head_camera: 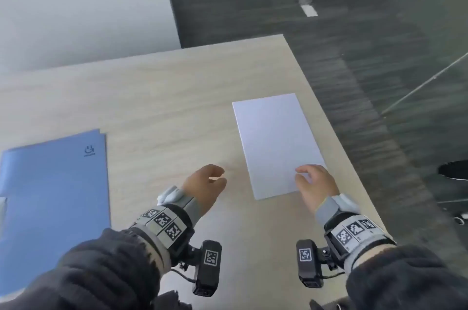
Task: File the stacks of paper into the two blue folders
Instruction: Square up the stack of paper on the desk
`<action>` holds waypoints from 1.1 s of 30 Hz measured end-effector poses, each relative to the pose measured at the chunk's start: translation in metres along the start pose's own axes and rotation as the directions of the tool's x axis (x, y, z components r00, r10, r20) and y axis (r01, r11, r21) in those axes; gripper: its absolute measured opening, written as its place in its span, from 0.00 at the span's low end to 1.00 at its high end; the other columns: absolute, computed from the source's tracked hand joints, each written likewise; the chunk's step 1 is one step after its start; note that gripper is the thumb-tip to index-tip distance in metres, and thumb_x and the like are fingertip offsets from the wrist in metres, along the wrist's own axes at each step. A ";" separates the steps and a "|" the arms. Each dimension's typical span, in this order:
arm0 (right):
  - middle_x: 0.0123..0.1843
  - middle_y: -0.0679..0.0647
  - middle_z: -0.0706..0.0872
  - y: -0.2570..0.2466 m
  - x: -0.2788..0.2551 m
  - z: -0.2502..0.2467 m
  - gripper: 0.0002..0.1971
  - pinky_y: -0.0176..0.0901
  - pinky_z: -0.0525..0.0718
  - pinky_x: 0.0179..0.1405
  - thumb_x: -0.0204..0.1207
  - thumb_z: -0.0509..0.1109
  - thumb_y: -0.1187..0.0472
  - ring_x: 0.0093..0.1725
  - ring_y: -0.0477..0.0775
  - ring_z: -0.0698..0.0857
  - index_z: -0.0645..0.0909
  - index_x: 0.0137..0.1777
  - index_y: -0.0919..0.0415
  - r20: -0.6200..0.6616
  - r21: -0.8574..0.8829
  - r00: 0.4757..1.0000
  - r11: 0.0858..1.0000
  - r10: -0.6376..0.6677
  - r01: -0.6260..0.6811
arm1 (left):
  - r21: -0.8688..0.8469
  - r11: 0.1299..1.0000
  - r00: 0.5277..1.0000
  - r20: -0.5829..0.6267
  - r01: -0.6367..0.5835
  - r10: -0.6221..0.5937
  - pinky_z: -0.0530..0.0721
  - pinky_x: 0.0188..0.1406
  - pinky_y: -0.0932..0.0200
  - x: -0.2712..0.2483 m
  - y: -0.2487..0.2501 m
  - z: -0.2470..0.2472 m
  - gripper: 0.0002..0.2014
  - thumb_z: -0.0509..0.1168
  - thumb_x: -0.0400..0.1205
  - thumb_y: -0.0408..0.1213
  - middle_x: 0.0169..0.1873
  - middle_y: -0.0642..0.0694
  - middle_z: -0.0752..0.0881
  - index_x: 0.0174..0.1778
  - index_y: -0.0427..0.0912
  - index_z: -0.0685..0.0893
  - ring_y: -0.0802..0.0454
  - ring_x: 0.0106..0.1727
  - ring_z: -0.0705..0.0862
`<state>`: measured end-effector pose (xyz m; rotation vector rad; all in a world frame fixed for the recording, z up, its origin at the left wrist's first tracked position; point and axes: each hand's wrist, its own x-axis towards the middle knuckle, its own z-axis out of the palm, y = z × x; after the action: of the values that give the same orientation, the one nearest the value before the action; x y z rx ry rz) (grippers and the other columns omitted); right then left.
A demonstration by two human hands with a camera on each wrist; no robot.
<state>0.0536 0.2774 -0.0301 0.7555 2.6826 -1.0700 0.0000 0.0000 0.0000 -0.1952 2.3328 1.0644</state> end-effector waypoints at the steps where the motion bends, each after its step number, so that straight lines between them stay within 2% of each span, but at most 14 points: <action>1: 0.64 0.50 0.84 0.008 0.007 -0.008 0.12 0.43 0.75 0.62 0.76 0.66 0.58 0.63 0.53 0.82 0.85 0.57 0.54 -0.041 0.005 0.999 1.000 -0.004 0.005 | -0.004 1.000 1.000 0.006 0.005 -0.005 0.86 0.53 0.54 0.003 0.009 0.010 0.14 0.64 0.75 0.52 0.55 0.62 0.87 0.57 0.66 0.82 0.60 0.50 0.87; 5: 0.71 0.47 0.79 0.030 0.029 -0.025 0.17 0.46 0.75 0.66 0.75 0.65 0.55 0.70 0.53 0.78 0.81 0.63 0.52 -0.023 -0.024 0.999 0.999 0.039 -0.039 | 0.000 1.000 0.999 0.033 0.031 -0.031 0.81 0.42 0.60 0.009 0.043 0.043 0.20 0.64 0.79 0.44 0.58 0.53 0.85 0.68 0.61 0.79 0.58 0.47 0.85; 6: 0.72 0.46 0.78 0.032 0.033 -0.029 0.19 0.47 0.76 0.65 0.75 0.64 0.53 0.71 0.53 0.77 0.79 0.65 0.50 0.002 -0.038 0.999 0.998 0.052 -0.052 | 0.012 1.000 0.999 0.033 0.017 -0.018 0.81 0.45 0.59 0.010 0.050 0.050 0.21 0.65 0.79 0.43 0.62 0.51 0.84 0.69 0.60 0.78 0.56 0.50 0.84; 8: 0.74 0.43 0.77 0.038 0.042 -0.035 0.21 0.48 0.77 0.63 0.74 0.62 0.49 0.72 0.53 0.76 0.77 0.68 0.47 0.042 -0.062 0.998 0.997 0.051 -0.048 | 0.089 0.996 0.999 0.043 -0.019 0.016 0.81 0.61 0.53 0.015 0.060 0.063 0.24 0.66 0.80 0.43 0.72 0.51 0.80 0.72 0.60 0.76 0.50 0.64 0.81; 10: 0.75 0.42 0.76 0.039 0.043 -0.034 0.22 0.50 0.78 0.63 0.73 0.62 0.47 0.72 0.53 0.75 0.77 0.68 0.45 0.079 -0.081 0.996 0.996 0.038 -0.032 | 0.205 0.978 0.998 0.060 -0.040 0.029 0.74 0.74 0.46 0.019 0.063 0.070 0.26 0.65 0.80 0.44 0.80 0.55 0.72 0.75 0.60 0.74 0.48 0.76 0.73; 13: 0.77 0.41 0.74 0.033 0.041 -0.033 0.22 0.52 0.78 0.64 0.73 0.61 0.46 0.74 0.52 0.73 0.76 0.68 0.43 0.107 -0.098 0.994 0.995 0.035 -0.024 | 0.298 0.953 0.997 0.054 -0.064 0.051 0.69 0.78 0.49 0.022 0.066 0.075 0.27 0.63 0.81 0.45 0.84 0.57 0.66 0.78 0.58 0.71 0.48 0.81 0.66; 16: 0.72 0.41 0.78 0.028 0.043 -0.038 0.20 0.52 0.77 0.66 0.76 0.63 0.51 0.72 0.51 0.75 0.77 0.68 0.46 0.100 0.070 0.993 0.995 0.062 -0.069 | 0.329 0.944 1.000 0.022 -0.026 0.020 0.73 0.72 0.52 0.025 0.070 0.077 0.25 0.62 0.81 0.46 0.77 0.52 0.77 0.76 0.57 0.73 0.48 0.75 0.73; 18: 0.68 0.45 0.80 0.026 0.047 -0.041 0.19 0.51 0.78 0.65 0.75 0.65 0.55 0.68 0.51 0.79 0.78 0.67 0.47 0.068 0.238 0.989 0.961 0.130 -0.143 | 0.337 0.941 1.000 -0.001 0.025 -0.026 0.81 0.63 0.51 0.028 0.070 0.074 0.24 0.61 0.80 0.48 0.64 0.49 0.84 0.74 0.59 0.74 0.49 0.62 0.81; 20: 0.66 0.49 0.83 0.026 0.054 -0.045 0.18 0.49 0.79 0.63 0.75 0.66 0.59 0.65 0.51 0.82 0.79 0.66 0.51 0.090 0.444 0.976 0.869 0.200 -0.219 | 0.356 0.933 0.998 -0.002 0.053 -0.056 0.85 0.55 0.50 0.029 0.071 0.069 0.24 0.59 0.78 0.51 0.58 0.51 0.85 0.72 0.61 0.74 0.51 0.51 0.84; 24: 0.60 0.53 0.85 0.022 0.066 -0.061 0.17 0.55 0.84 0.58 0.74 0.71 0.62 0.57 0.55 0.86 0.80 0.62 0.49 0.124 0.615 0.943 0.722 0.310 -0.318 | 0.399 0.914 0.997 0.008 0.068 -0.077 0.88 0.50 0.49 0.031 0.074 0.067 0.27 0.52 0.74 0.57 0.57 0.52 0.86 0.72 0.64 0.70 0.52 0.46 0.86; 27: 0.49 0.50 0.85 0.018 0.068 -0.066 0.15 0.48 0.84 0.39 0.76 0.70 0.61 0.44 0.50 0.84 0.78 0.61 0.49 0.210 0.613 0.917 0.685 0.339 -0.394 | 0.405 0.911 0.996 0.006 0.076 -0.085 0.88 0.49 0.48 0.033 0.073 0.068 0.29 0.50 0.71 0.59 0.57 0.52 0.86 0.71 0.66 0.70 0.52 0.45 0.86; 29: 0.48 0.59 0.88 0.019 0.072 -0.063 0.09 0.52 0.84 0.46 0.76 0.70 0.61 0.45 0.59 0.86 0.83 0.55 0.57 0.284 0.503 0.905 0.754 0.317 -0.422 | 0.406 0.910 0.996 0.008 0.078 -0.089 0.88 0.49 0.48 0.033 0.071 0.067 0.28 0.49 0.71 0.60 0.56 0.53 0.85 0.70 0.67 0.70 0.53 0.45 0.86; 31: 0.45 0.71 0.88 0.022 0.074 -0.059 0.05 0.49 0.81 0.42 0.75 0.69 0.64 0.39 0.62 0.84 0.85 0.46 0.65 0.328 0.385 0.909 0.842 0.258 -0.378 | 0.394 0.917 0.997 0.004 0.068 -0.075 0.88 0.50 0.49 0.031 0.072 0.066 0.26 0.51 0.73 0.59 0.56 0.54 0.85 0.70 0.67 0.70 0.54 0.46 0.86; 33: 0.34 0.64 0.81 0.025 0.073 -0.057 0.05 0.44 0.71 0.34 0.73 0.65 0.69 0.33 0.57 0.75 0.82 0.37 0.65 0.299 0.299 0.923 0.894 0.244 -0.333 | 0.379 0.924 0.999 0.001 0.044 -0.048 0.86 0.56 0.49 0.030 0.072 0.066 0.25 0.55 0.77 0.54 0.60 0.53 0.85 0.72 0.63 0.71 0.52 0.53 0.86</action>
<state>0.0058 0.3603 -0.0267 0.9662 2.1093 -1.4592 -0.0219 0.1004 -0.0044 -0.0946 2.4576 0.5705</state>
